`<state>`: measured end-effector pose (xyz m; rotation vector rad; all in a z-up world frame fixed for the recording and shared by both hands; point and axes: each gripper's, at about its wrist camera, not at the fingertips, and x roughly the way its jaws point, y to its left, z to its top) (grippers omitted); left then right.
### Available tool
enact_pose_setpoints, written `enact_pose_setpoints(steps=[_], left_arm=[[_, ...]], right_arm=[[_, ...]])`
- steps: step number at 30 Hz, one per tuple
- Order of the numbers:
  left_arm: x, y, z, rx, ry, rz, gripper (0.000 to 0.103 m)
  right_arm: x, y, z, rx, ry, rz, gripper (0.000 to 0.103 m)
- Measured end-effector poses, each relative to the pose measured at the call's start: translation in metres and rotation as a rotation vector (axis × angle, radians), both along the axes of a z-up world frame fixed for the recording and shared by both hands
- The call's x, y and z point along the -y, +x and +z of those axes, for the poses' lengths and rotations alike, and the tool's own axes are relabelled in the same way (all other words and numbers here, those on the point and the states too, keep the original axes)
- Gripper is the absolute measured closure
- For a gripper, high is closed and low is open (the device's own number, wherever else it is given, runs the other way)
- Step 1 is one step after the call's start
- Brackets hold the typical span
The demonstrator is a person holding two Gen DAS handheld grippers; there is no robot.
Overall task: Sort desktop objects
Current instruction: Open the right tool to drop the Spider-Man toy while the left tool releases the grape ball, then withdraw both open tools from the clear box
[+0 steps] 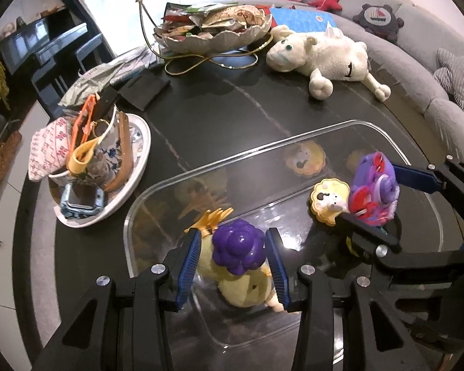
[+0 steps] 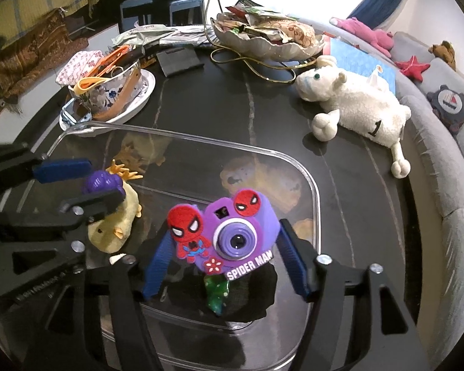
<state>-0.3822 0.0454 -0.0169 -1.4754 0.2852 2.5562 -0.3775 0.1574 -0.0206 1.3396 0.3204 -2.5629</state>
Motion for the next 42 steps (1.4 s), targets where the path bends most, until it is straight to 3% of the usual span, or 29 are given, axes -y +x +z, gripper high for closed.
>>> enact_pose_setpoints(steps=[9,17,28,42], left_arm=[[0.009,0.013,0.021,-0.051,0.053,0.015,0.047],[0.007,0.046,0.042,-0.138,0.016,-0.01,0.046],[0.016,0.095,0.062,-0.17,0.034,0.006,0.044],[0.022,0.17,0.075,-0.185,0.052,0.031,0.044]], right_arm=[[-0.012,0.013,0.018,-0.035,-0.06,-0.029,0.025],[-0.014,0.04,0.035,-0.078,-0.076,-0.026,0.023],[-0.009,0.089,0.06,-0.13,-0.101,-0.019,0.02],[-0.009,0.159,0.07,-0.139,-0.145,-0.018,0.017]])
